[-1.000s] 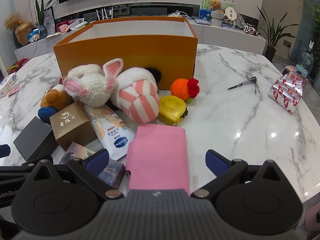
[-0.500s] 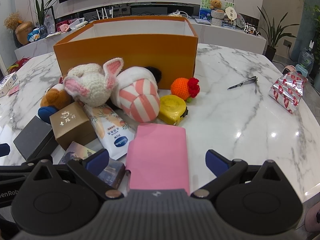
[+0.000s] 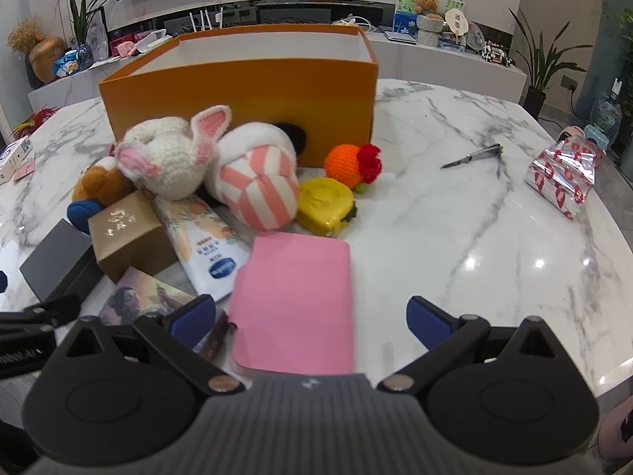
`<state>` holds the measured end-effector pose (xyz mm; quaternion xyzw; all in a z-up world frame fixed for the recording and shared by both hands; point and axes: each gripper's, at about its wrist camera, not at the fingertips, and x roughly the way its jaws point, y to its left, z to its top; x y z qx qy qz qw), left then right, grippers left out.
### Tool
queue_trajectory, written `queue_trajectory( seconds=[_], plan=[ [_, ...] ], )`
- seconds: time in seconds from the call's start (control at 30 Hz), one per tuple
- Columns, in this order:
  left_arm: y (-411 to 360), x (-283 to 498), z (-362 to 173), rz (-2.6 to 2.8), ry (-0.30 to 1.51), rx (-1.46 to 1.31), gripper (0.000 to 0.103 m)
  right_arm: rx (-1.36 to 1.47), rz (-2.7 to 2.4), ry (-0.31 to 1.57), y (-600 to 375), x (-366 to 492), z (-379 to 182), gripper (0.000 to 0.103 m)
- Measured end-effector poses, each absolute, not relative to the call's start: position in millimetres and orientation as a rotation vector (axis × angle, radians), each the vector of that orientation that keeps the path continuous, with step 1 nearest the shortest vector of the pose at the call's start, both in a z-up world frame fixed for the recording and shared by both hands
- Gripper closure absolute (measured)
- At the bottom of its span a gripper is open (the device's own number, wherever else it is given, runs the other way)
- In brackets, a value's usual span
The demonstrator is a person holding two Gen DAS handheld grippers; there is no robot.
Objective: Organize objects
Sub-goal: 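Reach the left tool to the dark grey box while the right tool reaches the pink notebook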
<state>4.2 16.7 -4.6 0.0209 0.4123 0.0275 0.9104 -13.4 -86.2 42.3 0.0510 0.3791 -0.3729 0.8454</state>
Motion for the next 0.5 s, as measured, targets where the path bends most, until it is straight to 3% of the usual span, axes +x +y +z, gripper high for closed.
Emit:
queue_trajectory(
  seconds=[0.5],
  plan=[
    [64,9,-4,0.029,0.849,-0.062,0.0,0.182,-0.719,0.817,-109,-42,34,0.001]
  ],
)
